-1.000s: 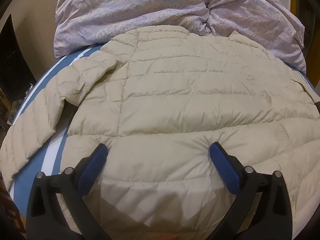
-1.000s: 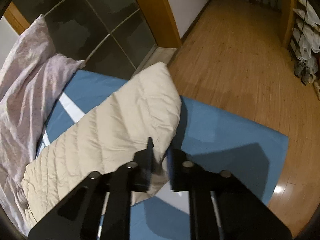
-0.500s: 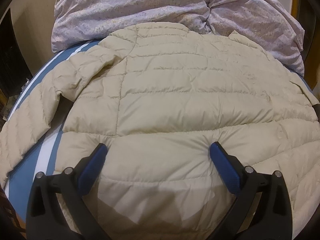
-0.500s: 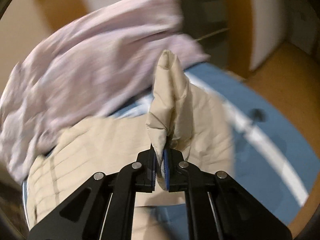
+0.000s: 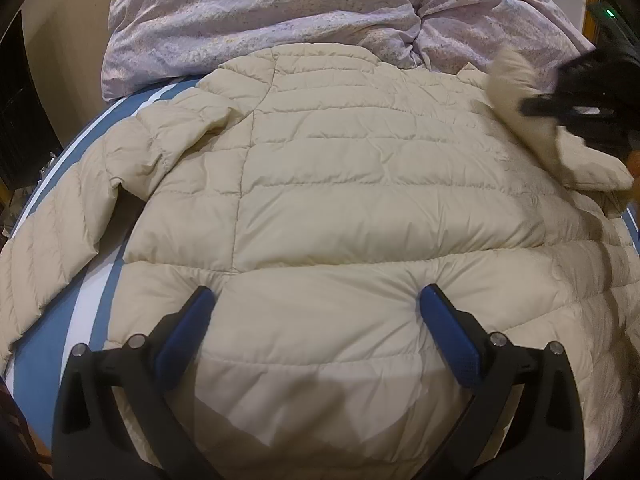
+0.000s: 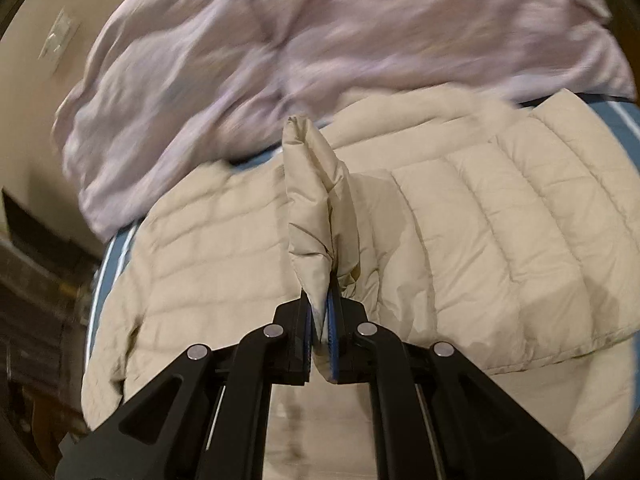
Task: Fold large clothes
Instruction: 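Grasp the jacket sleeve cuff with the right gripper and lift it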
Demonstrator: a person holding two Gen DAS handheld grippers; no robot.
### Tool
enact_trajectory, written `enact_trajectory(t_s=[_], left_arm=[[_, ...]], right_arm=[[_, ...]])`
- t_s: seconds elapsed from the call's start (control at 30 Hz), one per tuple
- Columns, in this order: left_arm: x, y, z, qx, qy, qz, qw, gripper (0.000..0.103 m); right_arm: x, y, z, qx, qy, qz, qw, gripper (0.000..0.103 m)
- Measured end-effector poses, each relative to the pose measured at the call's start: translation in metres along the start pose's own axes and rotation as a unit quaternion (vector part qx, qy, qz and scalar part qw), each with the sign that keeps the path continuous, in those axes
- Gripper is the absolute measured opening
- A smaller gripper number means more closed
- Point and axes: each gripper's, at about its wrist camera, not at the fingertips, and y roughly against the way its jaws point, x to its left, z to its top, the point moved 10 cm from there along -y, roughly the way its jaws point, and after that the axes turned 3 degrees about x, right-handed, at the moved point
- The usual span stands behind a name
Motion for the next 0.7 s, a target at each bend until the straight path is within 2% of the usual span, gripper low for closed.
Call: enact_trajectory(t_s=[0.13, 0.37, 0.4, 0.47, 0.5, 0.53, 0.6, 0.7], left_arm=[[0.0, 0.0, 0.0, 0.0, 0.0, 0.0, 1.0, 0.101], [0.0, 0.0, 0.0, 0.0, 0.0, 0.0, 1.0, 0.101], [0.0, 0.0, 0.0, 0.0, 0.0, 0.0, 1.0, 0.101], [0.0, 0.0, 0.0, 0.0, 0.0, 0.0, 1.0, 0.101], [0.0, 0.0, 0.0, 0.0, 0.0, 0.0, 1.0, 0.101], [0.0, 0.0, 0.0, 0.0, 0.0, 0.0, 1.0, 0.101], [0.0, 0.0, 0.0, 0.0, 0.0, 0.0, 1.0, 0.101], [0.0, 0.0, 0.0, 0.0, 0.0, 0.0, 1.0, 0.101]], right_arm=[[0.023, -0.019, -0.017, 0.027, 0.018, 0.01, 0.999, 0.008], [0.044, -0.027, -0.032, 0.051, 0.033, 0.028, 0.998, 0.009], [0.049, -0.029, -0.032, 0.054, 0.035, 0.033, 0.997, 0.013], [0.061, -0.026, -0.036, 0.065, 0.043, 0.055, 0.995, 0.031], [0.067, -0.024, -0.036, 0.066, 0.046, 0.064, 0.995, 0.051], [0.071, -0.017, -0.035, 0.059, 0.052, 0.073, 0.994, 0.066], [0.076, -0.002, -0.029, 0.034, 0.064, 0.077, 0.994, 0.067], [0.062, 0.019, -0.017, -0.012, 0.066, 0.051, 0.996, 0.067]])
